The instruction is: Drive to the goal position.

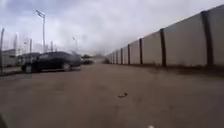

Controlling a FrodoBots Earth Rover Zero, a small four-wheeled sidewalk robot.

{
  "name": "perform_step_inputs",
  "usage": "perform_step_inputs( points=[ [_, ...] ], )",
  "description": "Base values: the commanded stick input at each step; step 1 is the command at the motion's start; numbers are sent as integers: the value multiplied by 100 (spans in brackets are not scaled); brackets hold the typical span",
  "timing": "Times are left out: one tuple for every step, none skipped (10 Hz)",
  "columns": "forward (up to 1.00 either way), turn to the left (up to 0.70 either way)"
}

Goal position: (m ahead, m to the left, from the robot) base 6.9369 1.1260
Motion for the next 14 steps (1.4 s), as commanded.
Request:
perform_step_inputs(
  points=[
    [50, 0],
    [50, 0],
    [50, 0],
    [50, 0],
    [50, 0],
    [50, 0],
    [50, 0],
    [50, 0],
    [50, 0],
    [50, 0],
    [50, 0],
    [50, 0],
    [50, 0],
    [50, 0]
  ],
)
